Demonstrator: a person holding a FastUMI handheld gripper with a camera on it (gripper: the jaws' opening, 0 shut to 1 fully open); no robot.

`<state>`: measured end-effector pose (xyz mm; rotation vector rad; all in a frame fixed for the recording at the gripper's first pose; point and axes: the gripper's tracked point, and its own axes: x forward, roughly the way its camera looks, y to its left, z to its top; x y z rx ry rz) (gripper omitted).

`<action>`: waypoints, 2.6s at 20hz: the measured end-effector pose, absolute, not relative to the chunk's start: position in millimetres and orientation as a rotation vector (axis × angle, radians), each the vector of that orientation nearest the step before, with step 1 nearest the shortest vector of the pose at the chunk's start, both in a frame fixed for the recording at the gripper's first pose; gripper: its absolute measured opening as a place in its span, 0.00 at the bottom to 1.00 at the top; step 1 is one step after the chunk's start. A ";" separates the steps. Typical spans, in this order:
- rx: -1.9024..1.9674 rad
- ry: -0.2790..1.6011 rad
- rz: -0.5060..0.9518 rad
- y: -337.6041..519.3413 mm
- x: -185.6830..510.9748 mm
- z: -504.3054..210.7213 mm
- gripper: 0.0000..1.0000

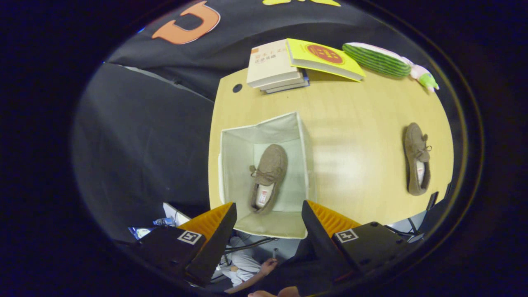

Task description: Open the storage box then place both shoes into the box .Put the left shoe in first, then the right shoe, with the right side of both shoes facing outward in a uniform manner.

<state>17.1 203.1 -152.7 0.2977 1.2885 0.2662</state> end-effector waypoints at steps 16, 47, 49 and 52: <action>0.196 1.147 0.139 -74.4 36.6 -168.9 1.00; 0.191 1.286 0.149 -197.0 59.1 -332.2 0.06; 0.225 1.307 0.153 -187.6 54.1 -325.2 0.06; 0.233 1.308 0.162 -166.6 44.2 -303.4 0.06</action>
